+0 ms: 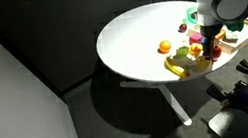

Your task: Put the plastic lemon on the grey block in the crate

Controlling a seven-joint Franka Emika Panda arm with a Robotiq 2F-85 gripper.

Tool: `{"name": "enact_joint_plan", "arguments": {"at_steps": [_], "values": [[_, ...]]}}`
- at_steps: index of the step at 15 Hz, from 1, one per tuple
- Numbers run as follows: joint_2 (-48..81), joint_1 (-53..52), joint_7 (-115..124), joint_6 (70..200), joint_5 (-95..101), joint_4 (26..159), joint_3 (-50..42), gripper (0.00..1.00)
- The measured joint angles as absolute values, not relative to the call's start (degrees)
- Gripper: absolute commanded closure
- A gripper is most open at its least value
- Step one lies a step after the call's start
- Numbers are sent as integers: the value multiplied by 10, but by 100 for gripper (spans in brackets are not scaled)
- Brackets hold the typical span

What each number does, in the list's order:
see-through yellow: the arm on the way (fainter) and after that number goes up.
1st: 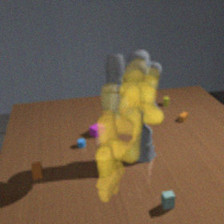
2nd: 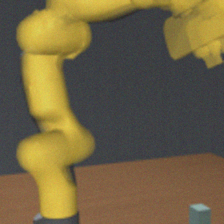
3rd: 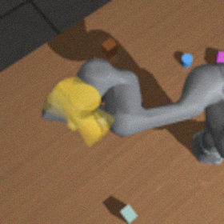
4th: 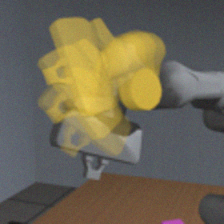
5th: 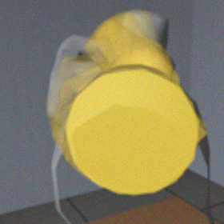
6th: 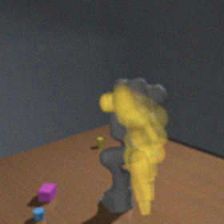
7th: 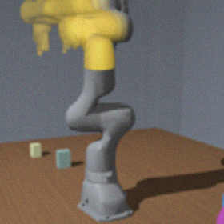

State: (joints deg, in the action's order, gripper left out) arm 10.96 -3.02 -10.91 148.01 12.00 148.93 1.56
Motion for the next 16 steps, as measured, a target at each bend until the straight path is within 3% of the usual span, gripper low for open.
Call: {"name": "enact_joint_plan", "arguments": {"at_steps": [16], "values": [[130, -30, -109, 1480, 125, 1480, 15, 0]]}}
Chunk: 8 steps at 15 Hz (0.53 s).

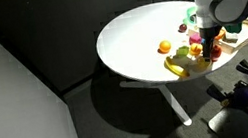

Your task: Put the plastic lemon on the grey block in the crate

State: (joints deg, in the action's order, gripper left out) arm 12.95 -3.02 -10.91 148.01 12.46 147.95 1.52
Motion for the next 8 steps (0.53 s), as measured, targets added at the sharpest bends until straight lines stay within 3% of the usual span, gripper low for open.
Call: {"name": "enact_joint_plan", "arguments": {"at_steps": [8], "values": [[137, -30, -109, 1480, 125, 1479, 19, 0]]}}
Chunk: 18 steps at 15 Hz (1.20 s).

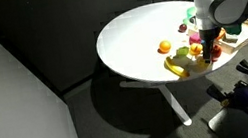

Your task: Put the plastic lemon on the grey block in the crate

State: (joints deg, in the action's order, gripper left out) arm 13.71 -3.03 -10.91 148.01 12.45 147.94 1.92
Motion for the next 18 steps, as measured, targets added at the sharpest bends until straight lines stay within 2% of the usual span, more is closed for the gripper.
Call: {"name": "enact_joint_plan", "arguments": {"at_steps": [13, 14, 15, 18], "values": [[186, -35, -109, 1520, 125, 1457, 28, 0], [190, -36, -109, 1520, 125, 1457, 28, 25], [193, -36, -109, 1520, 125, 1456, 30, 26], [198, -36, -109, 1521, 125, 1455, 32, 51]]}}
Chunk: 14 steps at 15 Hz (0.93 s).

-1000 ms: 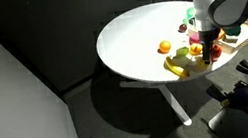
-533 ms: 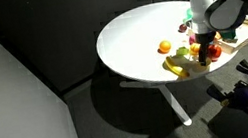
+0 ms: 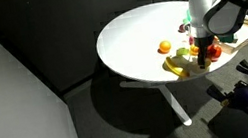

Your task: Put the plastic lemon on the grey block in the crate

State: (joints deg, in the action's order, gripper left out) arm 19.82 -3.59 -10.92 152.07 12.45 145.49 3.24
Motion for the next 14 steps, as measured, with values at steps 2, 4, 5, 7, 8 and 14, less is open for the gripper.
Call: {"name": "enact_joint_plan", "arguments": {"at_steps": [2, 4, 5, 7, 8, 14], "values": [[200, -36, -109, 1521, 125, 1455, 33, 62], [199, -36, -109, 1521, 125, 1453, 34, 62], [199, -36, -109, 1521, 125, 1453, 34, 62], [200, -36, -109, 1521, 125, 1453, 35, 62], [200, -36, -109, 1521, 125, 1453, 35, 62], [196, -36, -109, 1525, 125, 1452, 37, 62]]}}
